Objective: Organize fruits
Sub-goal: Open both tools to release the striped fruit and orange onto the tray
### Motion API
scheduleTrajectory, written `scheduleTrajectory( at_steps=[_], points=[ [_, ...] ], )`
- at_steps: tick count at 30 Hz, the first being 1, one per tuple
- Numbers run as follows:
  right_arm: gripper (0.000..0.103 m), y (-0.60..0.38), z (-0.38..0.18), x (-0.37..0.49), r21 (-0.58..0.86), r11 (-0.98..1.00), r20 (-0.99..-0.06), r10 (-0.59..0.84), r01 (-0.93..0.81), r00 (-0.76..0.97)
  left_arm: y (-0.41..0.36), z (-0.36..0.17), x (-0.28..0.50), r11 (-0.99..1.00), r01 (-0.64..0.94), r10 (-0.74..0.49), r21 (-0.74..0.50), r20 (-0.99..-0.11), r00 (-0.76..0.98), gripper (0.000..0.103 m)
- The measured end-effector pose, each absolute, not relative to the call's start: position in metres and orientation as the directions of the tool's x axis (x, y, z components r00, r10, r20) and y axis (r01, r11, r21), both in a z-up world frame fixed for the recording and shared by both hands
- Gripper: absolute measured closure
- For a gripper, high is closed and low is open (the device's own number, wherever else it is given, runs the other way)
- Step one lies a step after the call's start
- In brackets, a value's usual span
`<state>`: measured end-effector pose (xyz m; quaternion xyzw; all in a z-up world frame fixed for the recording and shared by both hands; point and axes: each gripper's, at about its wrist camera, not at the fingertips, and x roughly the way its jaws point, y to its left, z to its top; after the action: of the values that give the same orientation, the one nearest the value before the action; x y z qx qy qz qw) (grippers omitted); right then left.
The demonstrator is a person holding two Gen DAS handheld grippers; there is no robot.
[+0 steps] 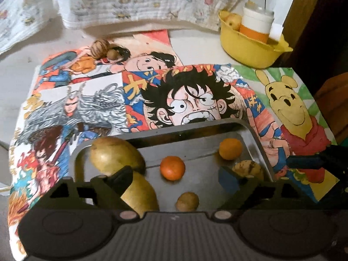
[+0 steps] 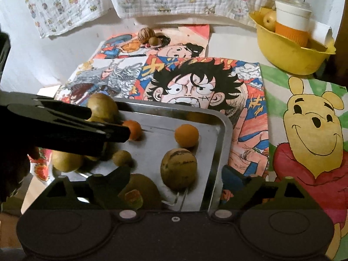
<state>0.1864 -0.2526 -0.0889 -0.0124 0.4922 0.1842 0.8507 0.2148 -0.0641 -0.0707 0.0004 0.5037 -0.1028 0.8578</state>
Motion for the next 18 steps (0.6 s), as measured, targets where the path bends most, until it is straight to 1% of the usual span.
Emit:
scheduleTrajectory(
  at_steps=[2,5,13,18],
  points=[
    [0.004,-0.253,-0.085,0.183,0.166,0.93,-0.839,0.308,-0.328,0.448,-0.06,-0.065,0.207,0.979,0.165,-0.185,-0.12,-0.859,0.477,0.01],
    [0.001,-0.253,-0.081,0.178,0.169,0.927,-0.839,0.314,-0.336,0.445,-0.052,-0.059,0.193,0.979,0.146,-0.194,-0.14,-0.852,0.487,0.007],
    [0.001,-0.25,-0.082,0.173,0.181,0.926,-0.878,0.304,-0.33,0.37,-0.03,-0.052,0.154,0.981,0.112,-0.193,-0.159,-0.861,0.471,0.004],
    [0.001,-0.248,-0.089,0.171,0.186,0.929,-0.908,0.287,-0.32,0.305,-0.018,-0.06,0.137,0.983,0.104,-0.18,-0.151,-0.904,0.389,0.001]
  ],
)
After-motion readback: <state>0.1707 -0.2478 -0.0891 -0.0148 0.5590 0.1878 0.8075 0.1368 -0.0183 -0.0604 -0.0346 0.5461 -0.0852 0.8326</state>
